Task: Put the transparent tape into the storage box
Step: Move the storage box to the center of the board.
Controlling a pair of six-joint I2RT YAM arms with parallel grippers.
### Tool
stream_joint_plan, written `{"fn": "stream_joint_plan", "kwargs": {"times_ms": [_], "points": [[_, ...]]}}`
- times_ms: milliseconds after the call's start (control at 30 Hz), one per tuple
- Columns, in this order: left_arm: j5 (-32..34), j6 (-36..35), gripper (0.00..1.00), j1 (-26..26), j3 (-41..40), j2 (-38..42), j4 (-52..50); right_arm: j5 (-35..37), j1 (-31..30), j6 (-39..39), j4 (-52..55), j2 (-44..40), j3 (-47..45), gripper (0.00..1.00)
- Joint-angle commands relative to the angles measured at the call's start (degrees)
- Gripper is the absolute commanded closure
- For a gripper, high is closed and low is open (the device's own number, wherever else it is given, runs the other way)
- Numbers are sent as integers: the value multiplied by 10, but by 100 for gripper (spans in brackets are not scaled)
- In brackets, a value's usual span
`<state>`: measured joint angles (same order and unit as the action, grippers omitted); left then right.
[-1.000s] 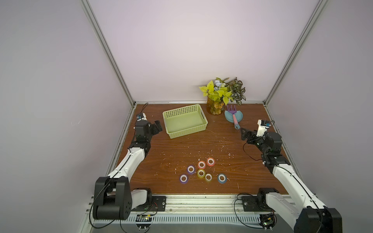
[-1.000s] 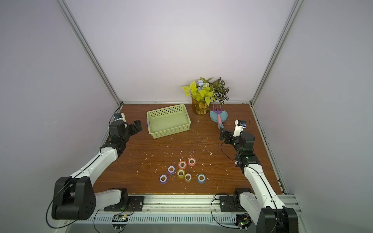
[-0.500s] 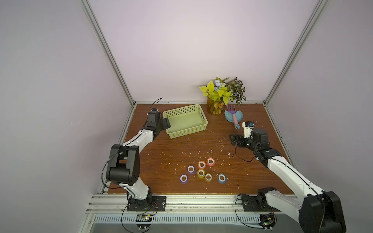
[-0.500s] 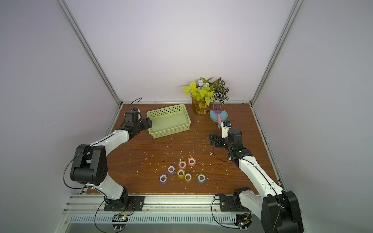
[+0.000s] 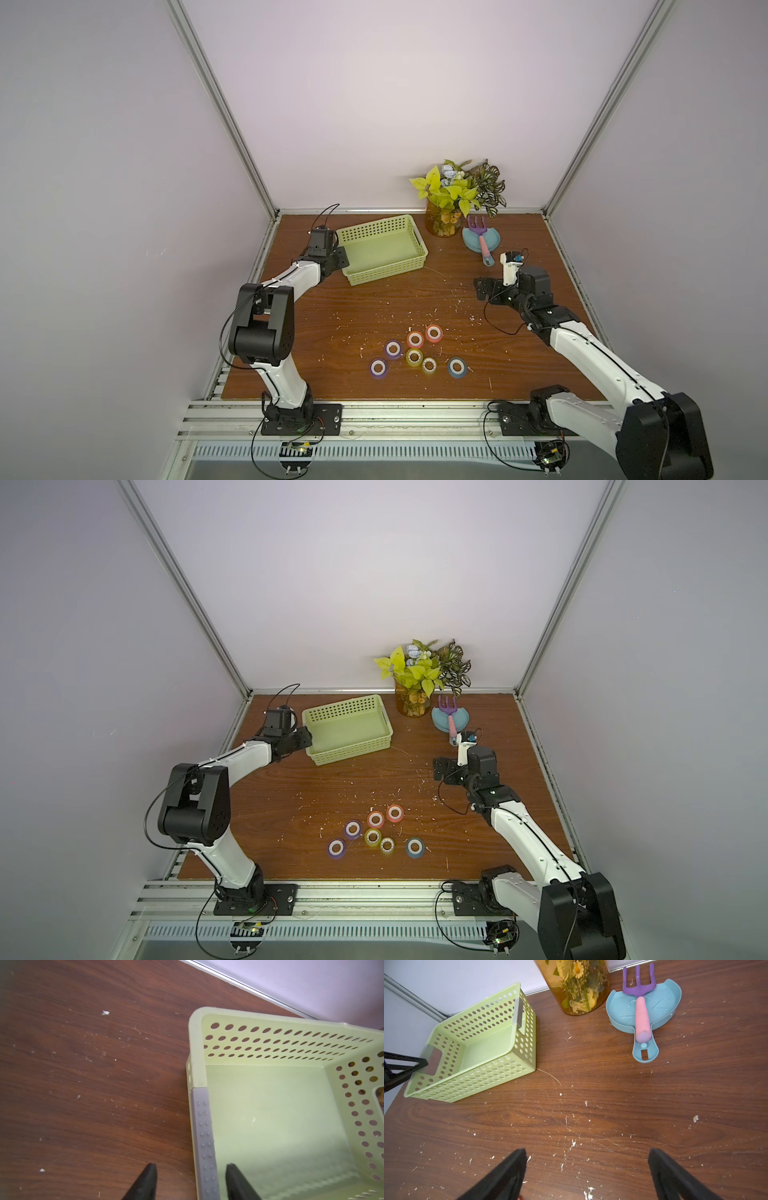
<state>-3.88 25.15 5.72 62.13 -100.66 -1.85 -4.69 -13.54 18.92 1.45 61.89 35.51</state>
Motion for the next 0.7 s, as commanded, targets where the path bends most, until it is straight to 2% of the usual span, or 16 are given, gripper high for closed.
{"fn": "stream_joint_plan", "kwargs": {"times_ms": [0, 400, 667], "points": [[-4, -4, 58, 10, 17, -6, -22, 14, -4, 6, 2, -11, 3, 3], [2, -6, 87, 25, 12, 15, -38, 21, -9, 2, 23, -20, 4, 6], [4, 4, 92, 43, 3, 28, -43, 29, -19, 1, 42, -31, 8, 6]]}}
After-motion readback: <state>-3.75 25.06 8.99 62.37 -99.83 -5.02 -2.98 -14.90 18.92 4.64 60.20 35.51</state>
